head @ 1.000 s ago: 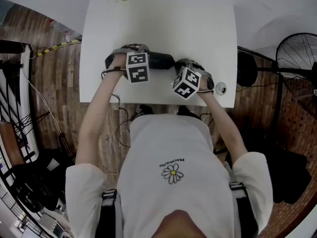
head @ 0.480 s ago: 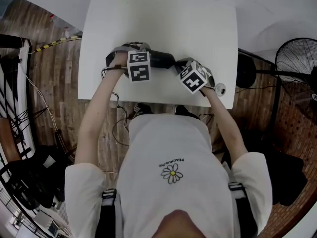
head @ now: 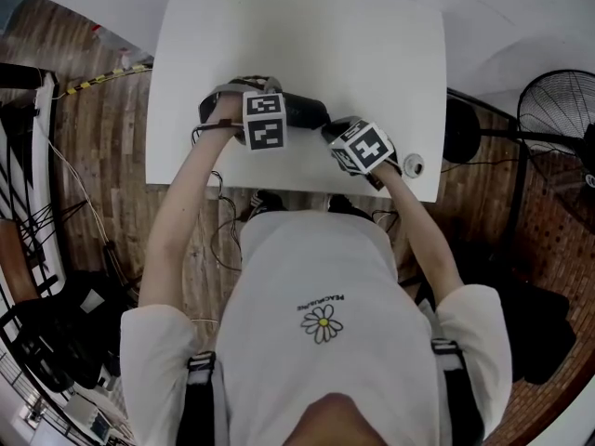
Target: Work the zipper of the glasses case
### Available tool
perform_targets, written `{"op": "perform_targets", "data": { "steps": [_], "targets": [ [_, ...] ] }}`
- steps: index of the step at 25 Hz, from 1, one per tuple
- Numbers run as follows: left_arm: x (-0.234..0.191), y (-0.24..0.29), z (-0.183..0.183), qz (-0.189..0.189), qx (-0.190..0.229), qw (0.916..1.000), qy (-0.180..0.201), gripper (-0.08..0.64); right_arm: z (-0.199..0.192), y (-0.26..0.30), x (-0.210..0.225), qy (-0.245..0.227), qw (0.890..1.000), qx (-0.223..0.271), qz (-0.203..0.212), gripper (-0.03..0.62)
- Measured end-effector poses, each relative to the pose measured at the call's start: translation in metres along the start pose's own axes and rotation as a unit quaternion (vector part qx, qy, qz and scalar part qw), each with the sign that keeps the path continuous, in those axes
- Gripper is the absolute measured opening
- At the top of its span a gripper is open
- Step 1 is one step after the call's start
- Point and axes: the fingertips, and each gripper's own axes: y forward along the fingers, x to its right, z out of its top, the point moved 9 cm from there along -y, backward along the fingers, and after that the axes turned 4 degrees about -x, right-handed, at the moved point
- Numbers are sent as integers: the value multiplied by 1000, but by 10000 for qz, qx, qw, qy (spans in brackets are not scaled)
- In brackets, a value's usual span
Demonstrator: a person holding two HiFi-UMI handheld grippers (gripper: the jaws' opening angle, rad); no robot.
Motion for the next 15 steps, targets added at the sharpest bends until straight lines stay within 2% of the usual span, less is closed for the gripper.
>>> {"op": "perform_targets", "data": {
  "steps": [2,7,10,15],
  "targets": [
    [0,0,0,4,-3,10000,-33,279,4,7,-11,96,9998,83,121,9],
    [5,-3,-4,159,241,9996,8,279,9,11,-21,51,9998,156,-76,8],
    [3,-13,-14,92,535,9981,-303,279,11,8,-15,-68,9996,121,-244,9],
    [-1,-16,-35,-64,400,9982,-448,302,14,5,-13,-432,9984,40,-352,8]
  ]
}}
